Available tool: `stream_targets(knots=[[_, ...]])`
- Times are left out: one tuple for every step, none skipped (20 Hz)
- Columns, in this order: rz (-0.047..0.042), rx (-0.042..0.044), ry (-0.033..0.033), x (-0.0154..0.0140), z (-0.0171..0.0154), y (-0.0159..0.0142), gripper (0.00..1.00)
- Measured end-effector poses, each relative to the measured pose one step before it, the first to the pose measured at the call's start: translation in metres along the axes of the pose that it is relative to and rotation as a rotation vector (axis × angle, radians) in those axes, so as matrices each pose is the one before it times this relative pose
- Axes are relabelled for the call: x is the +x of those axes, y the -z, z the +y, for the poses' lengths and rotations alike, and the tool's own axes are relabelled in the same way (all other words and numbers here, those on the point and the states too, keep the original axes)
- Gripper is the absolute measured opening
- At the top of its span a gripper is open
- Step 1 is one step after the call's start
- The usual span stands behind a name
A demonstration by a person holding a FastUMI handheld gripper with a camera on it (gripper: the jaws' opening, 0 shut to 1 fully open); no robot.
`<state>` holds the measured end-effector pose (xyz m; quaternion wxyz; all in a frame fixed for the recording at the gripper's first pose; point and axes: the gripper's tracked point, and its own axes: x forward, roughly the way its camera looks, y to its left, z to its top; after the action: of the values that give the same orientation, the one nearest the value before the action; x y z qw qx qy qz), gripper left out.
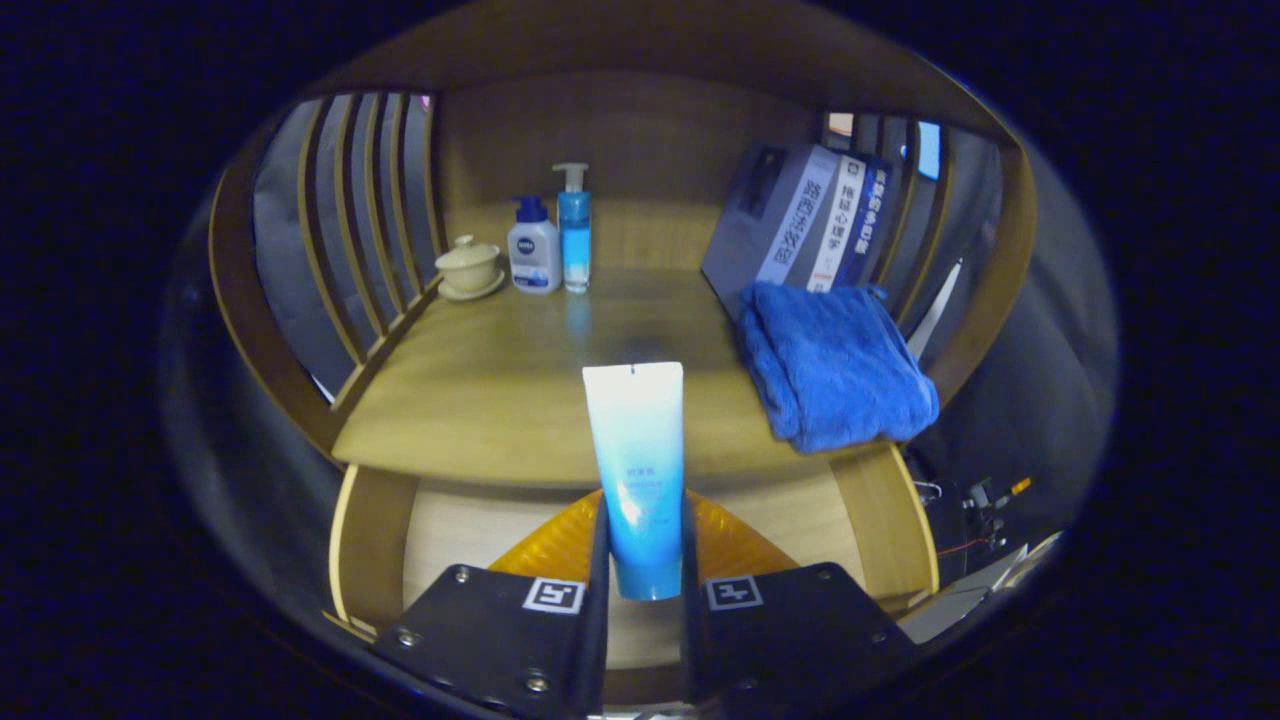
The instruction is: Pull open the drawer, take out the items inside it, and place them on the countertop above the cabinet.
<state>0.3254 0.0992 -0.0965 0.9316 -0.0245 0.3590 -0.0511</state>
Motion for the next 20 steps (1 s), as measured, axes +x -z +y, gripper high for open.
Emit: stream_targets(knots=[[-0.00767, 0.00810, -0.00846, 0.00880, 0.00022, -0.00964, 0.30], [-0.00682, 0.01016, -0.00860, 0.00964, -0.00089, -0.00811, 0.30], [-0.00824, 0.00720, -0.01122, 0.01192, -0.00080, -0.00542, 0.30], [-0.00031, 0.00830, -0.01268, 0.01207, 0.00031, -0.00481, 0.30], [0.00438, 0.00063, -0.01172, 0.01222, -0.00050, -0.00216, 0.30], [0.00628, -0.00308, -0.00470, 0.01031, -0.00222, -0.00125, 0.30], [0.00782, -0.00534, -0.00282, 0.01288, -0.00186, -0.00089, 0.30], [0.00434, -0.00537, -0.00532, 0.00717, -0.00085, 0.00080, 0.30], [0.00359, -0.00260, -0.00483, 0.00684, -0.00105, 0.00065, 0.30], [0.00225, -0.00609, -0.00613, 0.00633, -0.00076, -0.00035, 0.30], [-0.02756, 0.00527, -0.00920, 0.00532, 0.00068, -0.00613, 0.30], [-0.01402, 0.00640, -0.00674, 0.00476, 0.00049, -0.00262, 0.30], [-0.01482, 0.00590, -0.00640, 0.00192, 0.00012, -0.00416, 0.30], [-0.00397, 0.00416, -0.00054, 0.00361, -0.00020, -0.00147, 0.30], [0.00424, -0.00110, 0.00706, -0.00002, -0.00187, 0.00045, 0.33], [-0.00286, -0.00824, 0.00091, -0.00125, -0.00004, 0.00064, 0.37], [-0.00993, -0.01292, 0.00957, -0.00327, -0.00105, -0.00070, 0.42], [-0.02343, -0.00748, -0.00720, -0.00805, 0.00353, -0.00507, 0.48], [-0.02257, -0.00155, -0.00456, -0.00535, 0.00388, -0.00270, 0.53], [-0.02244, 0.00281, 0.00028, -0.01178, 0.00238, -0.00339, 0.58]])
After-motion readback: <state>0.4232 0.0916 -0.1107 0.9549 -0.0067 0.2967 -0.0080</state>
